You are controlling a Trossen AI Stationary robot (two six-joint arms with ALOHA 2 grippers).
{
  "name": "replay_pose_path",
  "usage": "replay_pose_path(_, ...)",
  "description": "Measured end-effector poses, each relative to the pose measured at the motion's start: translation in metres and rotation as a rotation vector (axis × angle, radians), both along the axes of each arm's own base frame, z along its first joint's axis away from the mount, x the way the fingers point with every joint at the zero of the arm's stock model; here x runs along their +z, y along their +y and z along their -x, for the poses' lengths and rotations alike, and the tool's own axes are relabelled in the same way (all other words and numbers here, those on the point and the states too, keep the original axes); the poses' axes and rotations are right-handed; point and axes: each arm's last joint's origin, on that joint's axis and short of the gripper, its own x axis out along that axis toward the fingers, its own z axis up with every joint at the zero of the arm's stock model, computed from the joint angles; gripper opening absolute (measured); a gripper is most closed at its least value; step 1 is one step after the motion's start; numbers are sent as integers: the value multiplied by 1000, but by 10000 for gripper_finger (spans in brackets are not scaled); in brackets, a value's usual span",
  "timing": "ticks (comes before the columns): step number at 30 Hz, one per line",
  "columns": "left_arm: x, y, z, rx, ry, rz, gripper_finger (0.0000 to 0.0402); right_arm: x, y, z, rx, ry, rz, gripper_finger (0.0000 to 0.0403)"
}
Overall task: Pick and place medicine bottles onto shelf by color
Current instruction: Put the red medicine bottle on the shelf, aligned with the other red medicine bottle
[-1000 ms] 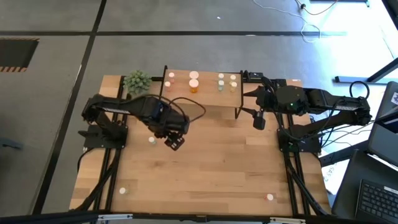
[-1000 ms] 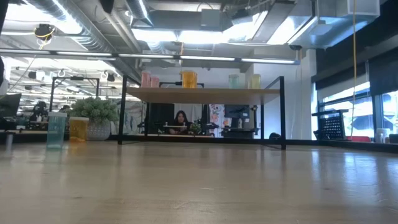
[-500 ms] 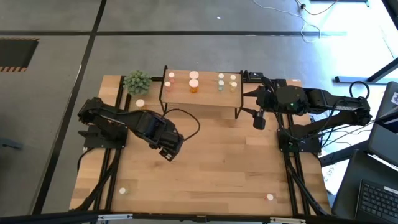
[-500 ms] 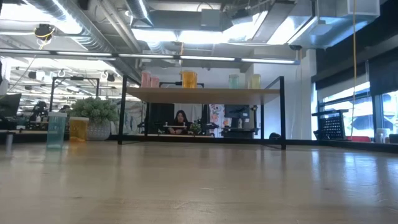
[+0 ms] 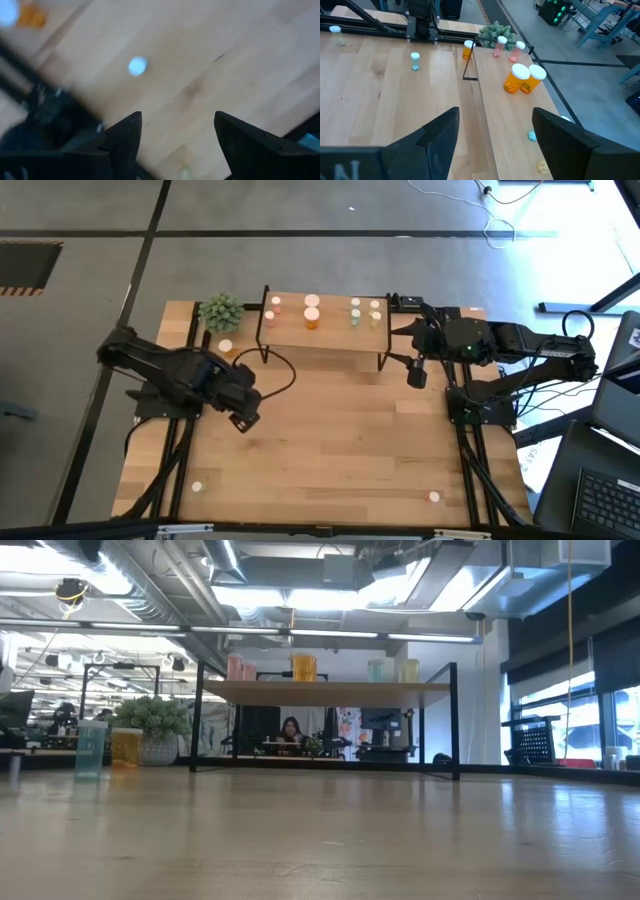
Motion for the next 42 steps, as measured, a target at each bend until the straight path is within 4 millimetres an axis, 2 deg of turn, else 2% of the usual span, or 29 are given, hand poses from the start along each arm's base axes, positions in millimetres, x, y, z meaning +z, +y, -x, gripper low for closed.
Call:
replay_pose_path(6, 2, -2, -7, -191, -126, -32, 244, 0, 0, 0, 0, -5, 0, 253)
replay_pose_path(13, 2, -2, -7, -233, -128, -53, 244, 1, 4, 3, 65, 2, -3, 253)
replay_pose_path(17, 2, -1, -7, -227, -130, -79, 244, -3, 19, 8, 238, 39, -169, 253)
replay_pose_path(21, 2, 0, -7, -232, -132, -98, 244, -9, 35, 14, 297, 117, -346, 253)
replay_pose_path(26, 2, 1, -8, -226, -135, -118, 244, -21, 57, 29, 298, 303, -582, 253)
replay_pose_path(31, 2, 7, -10, -195, -139, -142, 244, -30, 84, 37, 306, 458, -717, 253)
replay_pose_path(37, 2, 14, -12, -188, -134, -161, 244, -36, 107, 39, 225, 608, -951, 253)
replay_pose_path(42, 3, 19, -13, -208, -130, -196, 244, -40, 115, 34, 163, 643, -1012, 253)
